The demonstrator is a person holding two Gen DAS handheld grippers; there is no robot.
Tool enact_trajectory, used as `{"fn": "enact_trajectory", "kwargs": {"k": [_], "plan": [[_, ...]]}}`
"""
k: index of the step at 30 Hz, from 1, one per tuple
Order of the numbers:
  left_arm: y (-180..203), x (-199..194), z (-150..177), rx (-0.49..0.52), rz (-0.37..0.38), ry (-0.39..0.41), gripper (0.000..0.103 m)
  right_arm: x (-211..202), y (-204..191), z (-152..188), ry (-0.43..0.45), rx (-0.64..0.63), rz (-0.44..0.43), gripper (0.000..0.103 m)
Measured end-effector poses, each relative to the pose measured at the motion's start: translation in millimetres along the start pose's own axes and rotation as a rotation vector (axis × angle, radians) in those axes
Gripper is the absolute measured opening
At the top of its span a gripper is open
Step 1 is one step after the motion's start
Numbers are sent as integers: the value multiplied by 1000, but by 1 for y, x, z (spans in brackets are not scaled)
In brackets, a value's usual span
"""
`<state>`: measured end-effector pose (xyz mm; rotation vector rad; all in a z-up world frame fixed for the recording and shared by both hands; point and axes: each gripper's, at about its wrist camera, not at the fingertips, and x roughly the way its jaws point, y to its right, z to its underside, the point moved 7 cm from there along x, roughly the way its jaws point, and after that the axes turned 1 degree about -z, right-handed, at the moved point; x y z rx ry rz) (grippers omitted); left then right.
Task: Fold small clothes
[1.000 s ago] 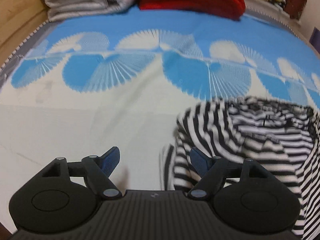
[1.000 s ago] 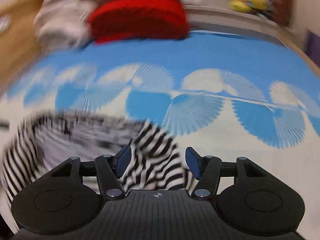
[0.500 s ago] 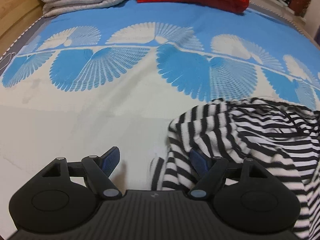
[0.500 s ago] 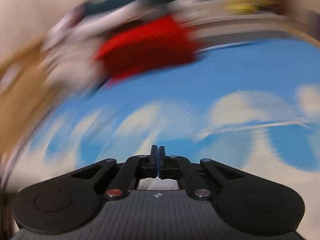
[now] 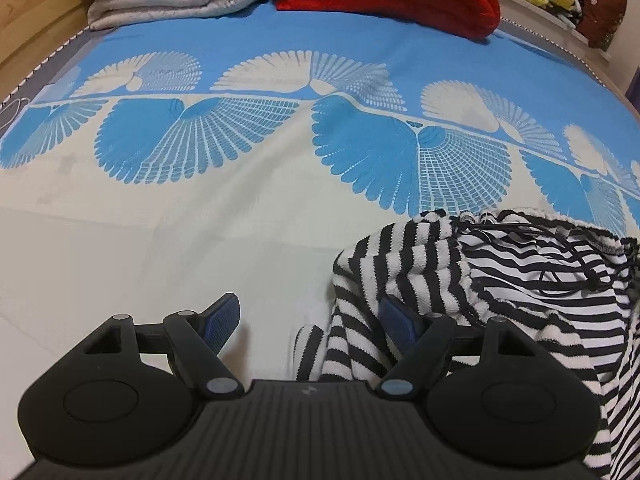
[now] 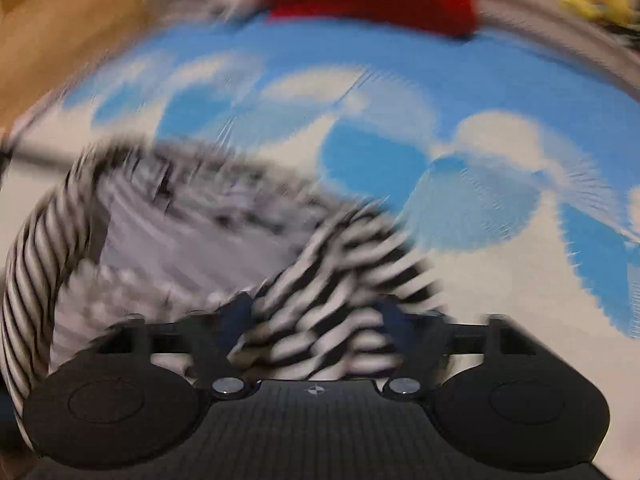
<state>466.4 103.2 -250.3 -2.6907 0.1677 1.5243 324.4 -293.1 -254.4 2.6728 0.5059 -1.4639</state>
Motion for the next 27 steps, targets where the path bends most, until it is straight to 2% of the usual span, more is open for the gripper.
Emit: {"fn": "enact_trajectory", "kwargs": {"k": [1, 2, 4, 5, 6, 7, 8, 9, 11, 13, 15, 17, 20, 22, 25, 26, 27], "plan": [[0, 0, 0, -2, 1, 0, 82, 6, -5, -2, -43, 19, -55, 2], [1, 0, 0, 3, 3, 1, 82, 1, -11, -10, -25, 62, -100, 2], [0, 1, 0, 15, -3, 6, 82, -22, -13, -46, 118, 120, -173, 2], [0, 2, 0, 18, -6, 6, 82, -32, 0, -66, 200, 185, -161, 2], [-1, 3, 0, 16, -10, 5, 82, -38, 19, -80, 258, 269, -118, 2], [-3, 5, 0, 7, -14, 4, 82, -38, 45, -89, 291, 362, -41, 2], [-4, 6, 0, -8, -11, 2, 82, -33, 73, -91, 292, 444, 73, 2], [-6, 7, 0, -25, -9, -1, 82, -23, 99, -86, 254, 508, 187, 3], [-9, 7, 1, -47, 1, -4, 82, 5, 127, -63, 96, 584, 315, 4], [-9, 8, 1, -50, 12, -6, 82, 21, 126, -44, 10, 583, 295, 10], [-5, 4, 0, -38, 52, 15, 82, 17, 113, -38, 51, 566, 252, 24], [5, -5, -5, 0, 111, 51, 82, 0, 106, -36, 139, 570, 219, 56], [29, -20, -11, 109, 182, 115, 82, -28, 97, -30, 226, 557, 187, 63], [50, -26, -11, 194, 230, 131, 83, -35, 90, -27, 235, 532, 171, 63], [80, -19, -7, 311, 266, 97, 82, -41, 83, -16, 212, 503, 168, 63], [89, -12, -4, 350, 237, 78, 73, -39, 80, -10, 205, 500, 164, 63], [97, -3, -2, 387, 193, 46, 18, -37, 76, -6, 191, 497, 157, 63]]}}
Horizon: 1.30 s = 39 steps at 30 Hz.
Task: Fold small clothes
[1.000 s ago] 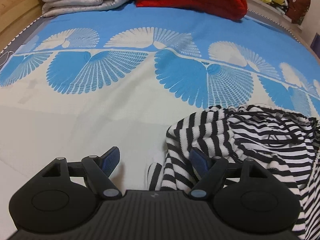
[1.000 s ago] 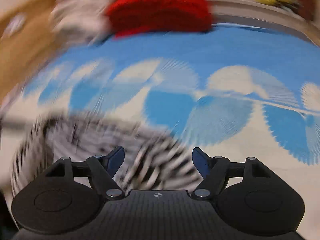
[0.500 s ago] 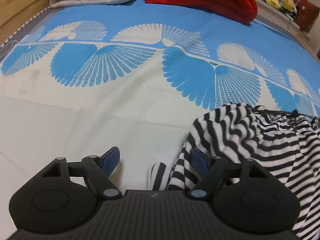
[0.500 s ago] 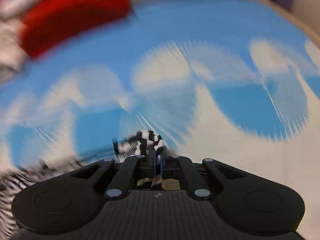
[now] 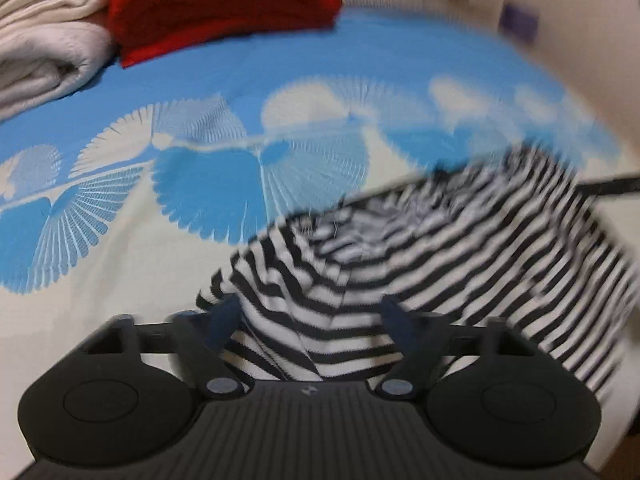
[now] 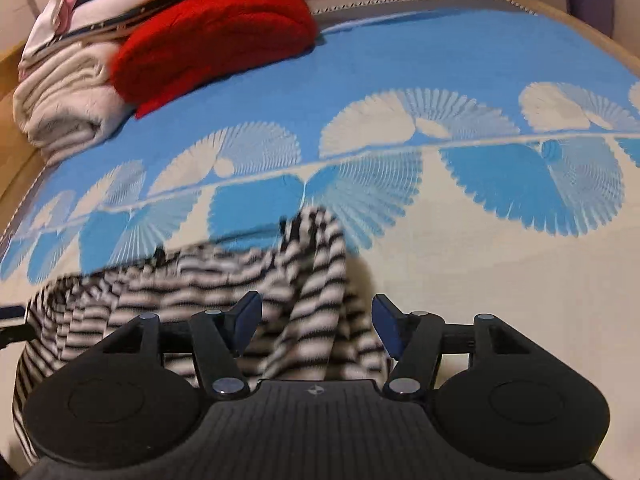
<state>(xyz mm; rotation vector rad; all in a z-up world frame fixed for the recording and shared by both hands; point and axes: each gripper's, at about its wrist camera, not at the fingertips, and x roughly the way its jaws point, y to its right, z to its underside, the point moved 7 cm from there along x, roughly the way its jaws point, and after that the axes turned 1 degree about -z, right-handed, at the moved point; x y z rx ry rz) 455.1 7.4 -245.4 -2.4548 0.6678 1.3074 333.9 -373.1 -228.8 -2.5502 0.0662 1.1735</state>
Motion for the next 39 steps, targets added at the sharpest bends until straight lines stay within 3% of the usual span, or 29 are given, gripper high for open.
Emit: {"fn": "enact_trajectory", "kwargs": {"k": [1, 2, 4, 6, 8, 9, 12, 14, 15, 16, 18, 20, 22, 25, 32, 33, 34, 36, 39], "plan": [[3, 10, 1, 20, -28, -50, 2, 2, -2, 7, -21, -6, -1, 63], [2, 12, -1, 5, -46, -50, 2, 3, -3, 14, -33, -12, 2, 63], [-8, -6, -18, -52, -73, 53, 2, 6, -5, 23, -55, -26, 19, 63], [-40, -28, -40, -209, -87, 149, 2, 6, -6, 28, -58, -25, 22, 63], [-85, -23, -48, -369, -133, 138, 3, 3, -3, 27, -30, -10, 22, 63], [-101, -11, -46, -397, -173, 90, 4, 2, -1, 26, -16, 0, 26, 63], [-106, 15, -34, -398, -148, -55, 21, 1, 6, 24, -6, 43, 36, 62], [-95, 7, -28, -376, -133, -39, 38, -6, 9, 23, 17, 69, 38, 62], [-91, -1, -23, -385, -115, -14, 58, -11, 11, 22, 32, 78, 35, 62], [-87, -12, -15, -406, -96, 14, 71, -19, 13, 22, 51, 85, 34, 62], [-84, -32, 3, -444, -86, 60, 72, -34, 16, 23, 71, 98, 28, 62], [-82, -48, 26, -464, -86, 47, 72, -50, 19, 29, 80, 105, 15, 60], [-78, -64, 56, -454, -112, 22, 72, -66, 19, 41, 72, 86, 13, 57], [-64, -81, 98, -385, -145, -46, 72, -86, 9, 64, 39, -1, 16, 45], [-11, -92, 137, -92, -93, -101, 78, -79, -21, 109, -87, -138, 21, 43], [-5, -89, 139, -62, -98, -98, 66, -73, -22, 113, -107, -143, 21, 38], [-1, -85, 141, -43, -97, -101, 31, -68, -25, 116, -125, -143, 20, 18], [-2, -79, 141, -79, -81, -126, 2, -67, -31, 118, -128, -140, 29, 14], [-7, -93, 136, -144, -67, -54, 1, -80, -40, 108, -91, -137, 29, 13]]}}
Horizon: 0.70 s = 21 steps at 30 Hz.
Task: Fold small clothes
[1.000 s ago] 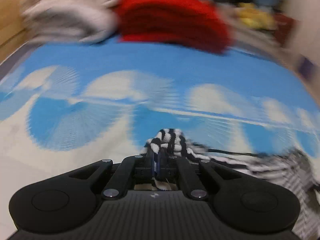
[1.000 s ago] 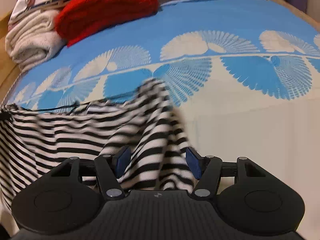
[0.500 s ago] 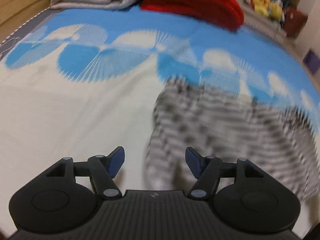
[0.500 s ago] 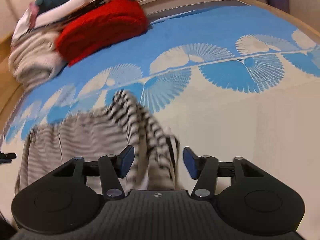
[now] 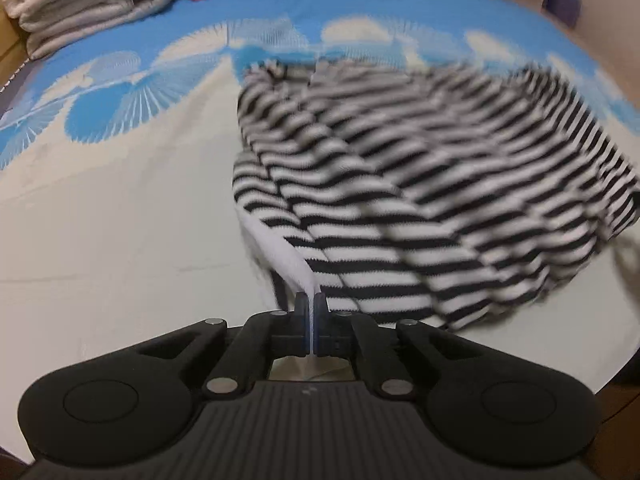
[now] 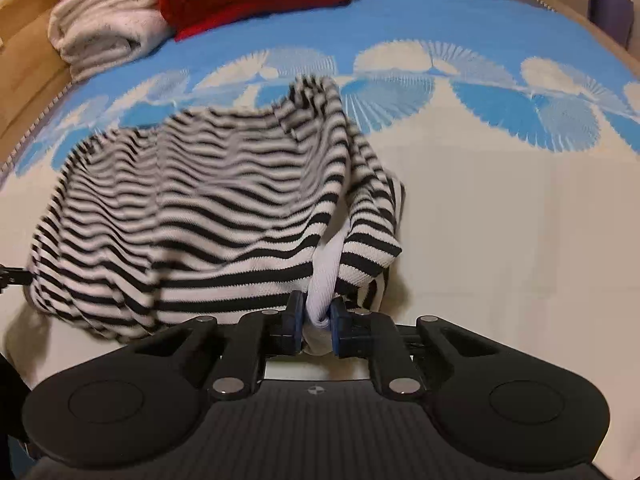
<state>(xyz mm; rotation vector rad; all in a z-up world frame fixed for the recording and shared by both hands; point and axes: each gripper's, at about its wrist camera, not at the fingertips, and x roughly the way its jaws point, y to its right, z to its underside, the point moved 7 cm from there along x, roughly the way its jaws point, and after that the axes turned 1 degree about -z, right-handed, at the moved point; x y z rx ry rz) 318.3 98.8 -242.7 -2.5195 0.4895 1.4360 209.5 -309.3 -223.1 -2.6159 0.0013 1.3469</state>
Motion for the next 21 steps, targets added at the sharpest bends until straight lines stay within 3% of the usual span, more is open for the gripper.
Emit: {"fn": "enact_trajectory", "kwargs": {"k": [6, 10, 14, 18, 21], "plan": [[-19, -26, 3, 14, -57, 54, 1, -41, 14, -17, 72, 41, -9, 10], [-23, -19, 13, 6, -49, 21, 1, -27, 48, -4, 1, 166, -7, 8], [-21, -19, 9, 53, -110, 34, 1, -14, 45, 6, -17, 114, 42, 5], [-33, -44, 4, 5, -91, 87, 1, -38, 61, -6, 32, 192, 35, 2], [-33, -43, 14, 34, -95, 62, 1, -51, 63, 1, 37, 159, 38, 2]]}}
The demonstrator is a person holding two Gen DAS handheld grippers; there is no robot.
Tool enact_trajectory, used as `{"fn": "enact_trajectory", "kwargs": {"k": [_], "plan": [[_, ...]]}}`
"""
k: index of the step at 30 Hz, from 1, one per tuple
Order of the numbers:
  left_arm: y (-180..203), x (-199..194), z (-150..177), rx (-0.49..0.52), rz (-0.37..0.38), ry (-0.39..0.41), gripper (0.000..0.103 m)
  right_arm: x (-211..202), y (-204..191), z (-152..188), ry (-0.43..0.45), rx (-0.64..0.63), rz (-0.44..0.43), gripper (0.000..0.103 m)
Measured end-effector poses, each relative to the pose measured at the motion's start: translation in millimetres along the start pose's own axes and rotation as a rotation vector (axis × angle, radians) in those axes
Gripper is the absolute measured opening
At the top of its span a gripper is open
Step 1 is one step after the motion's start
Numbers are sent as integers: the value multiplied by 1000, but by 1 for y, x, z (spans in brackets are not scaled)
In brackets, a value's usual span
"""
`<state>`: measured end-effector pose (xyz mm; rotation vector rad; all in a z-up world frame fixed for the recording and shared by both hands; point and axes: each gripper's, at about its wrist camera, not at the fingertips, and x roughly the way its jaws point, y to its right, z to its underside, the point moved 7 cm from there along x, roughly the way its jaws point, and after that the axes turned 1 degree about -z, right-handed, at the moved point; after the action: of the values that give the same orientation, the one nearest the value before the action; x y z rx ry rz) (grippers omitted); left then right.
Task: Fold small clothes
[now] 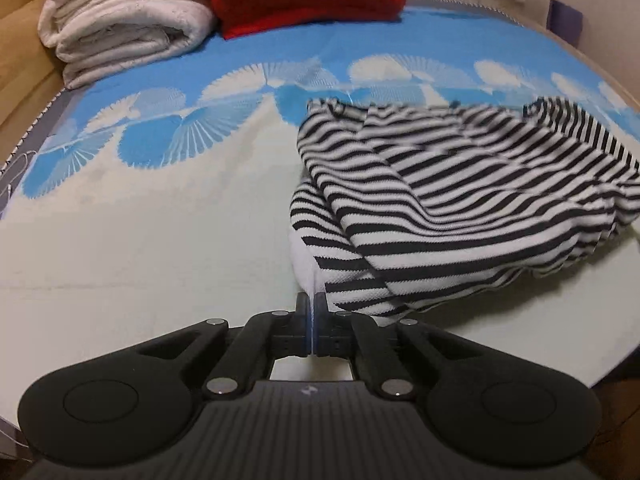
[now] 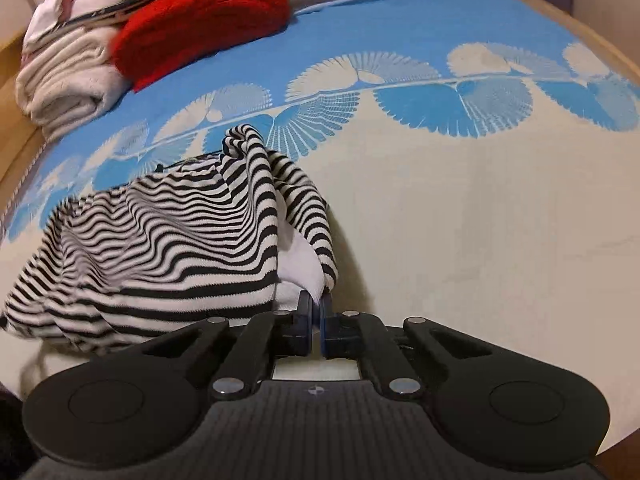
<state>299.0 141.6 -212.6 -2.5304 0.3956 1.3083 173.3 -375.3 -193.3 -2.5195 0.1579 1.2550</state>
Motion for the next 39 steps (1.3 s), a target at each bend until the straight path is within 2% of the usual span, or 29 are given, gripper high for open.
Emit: {"fn": "enact_trajectory", "kwargs": {"k": [2, 5, 8, 9, 10, 11, 12, 13, 14, 15, 16, 17, 18, 20, 21, 22, 25, 27, 28, 29, 30, 31, 32, 34, 35, 37, 39], "plan": [[1, 13, 6, 10, -10, -54, 1, 6, 7, 5, -21, 32, 7, 2], [0, 19, 7, 18, -22, -67, 1, 26, 16, 8, -83, 79, 51, 2], [-7, 18, 12, -1, -31, -78, 0, 31, 15, 8, -94, 53, 69, 2], [-14, 21, 16, -14, -75, -101, 0, 31, 15, 9, -96, 48, 67, 2], [-22, 24, 18, -53, -112, -125, 0, 33, 17, 13, -114, 52, 67, 3], [-32, 24, 18, -113, -105, -126, 1, 38, 18, 16, -148, 61, 72, 4], [-43, 19, 14, -189, -66, -92, 2, 41, 20, 16, -171, 66, 84, 6], [-50, 13, 9, -238, -37, -47, 7, 38, 20, 13, -161, 63, 81, 12], [-57, 8, 3, -270, -24, -10, 12, 32, 19, 6, -126, 51, 71, 27], [-64, 5, -5, -288, -29, 13, 25, 24, 18, -3, -82, 39, 72, 36], [-66, 5, -14, -297, -35, 24, 32, 17, 17, -14, -34, 36, 79, 51], [-68, 8, -24, -304, -34, 39, 33, 10, 13, -27, 15, 28, 72, 54], [-67, 13, -37, -306, -25, 53, 35, 7, 8, -41, 57, 5, 56, 53], [-61, 29, -68, -316, -8, 81, 46, 12, -10, -71, 125, -91, 23, 53], [-57, 39, -81, -325, -8, 88, 59, 19, -25, -83, 151, -153, 12, 54], [-53, 51, -97, -333, -9, 97, 66, 30, -40, -95, 168, -224, 5, 54], [-44, 92, -134, -342, -2, 73, 66, 72, -79, -114, 185, -427, 13, 60], [-37, 119, -152, -335, 8, 33, 66, 107, -93, -118, 152, -538, 51, 60], [-33, 131, -158, -327, 11, 16, 66, 126, -97, -119, 124, -582, 73, 60], [-29, 140, -163, -316, 26, 1, 63, 143, -97, -118, 91, -615, 93, 54], [-25, 145, -163, -296, 54, -4, 32, 156, -96, -117, 56, -641, 104, 40], [-20, 150, -167, -258, 83, 0, 3, 162, -95, -119, 35, -634, 67, 5], [-18, 153, -168, -236, 74, 6, 2, 162, -93, -127, 33, -558, -6, 7], [-21, 161, -169, -209, 24, 45, 0, 152, -80, -147, 110, -356, -96, 7], [-24, 168, -166, -209, -3, 37, 0, 153, -70, -157, 151, -275, -86, 7], [-37, 185, -161, -243, -85, 7, 0, 172, -42, -165, 137, -88, -57, 7], [-49, 196, -155, -327, -85, -19, 0, 201, -27, -155, 72, -64, 26, 7]]}}
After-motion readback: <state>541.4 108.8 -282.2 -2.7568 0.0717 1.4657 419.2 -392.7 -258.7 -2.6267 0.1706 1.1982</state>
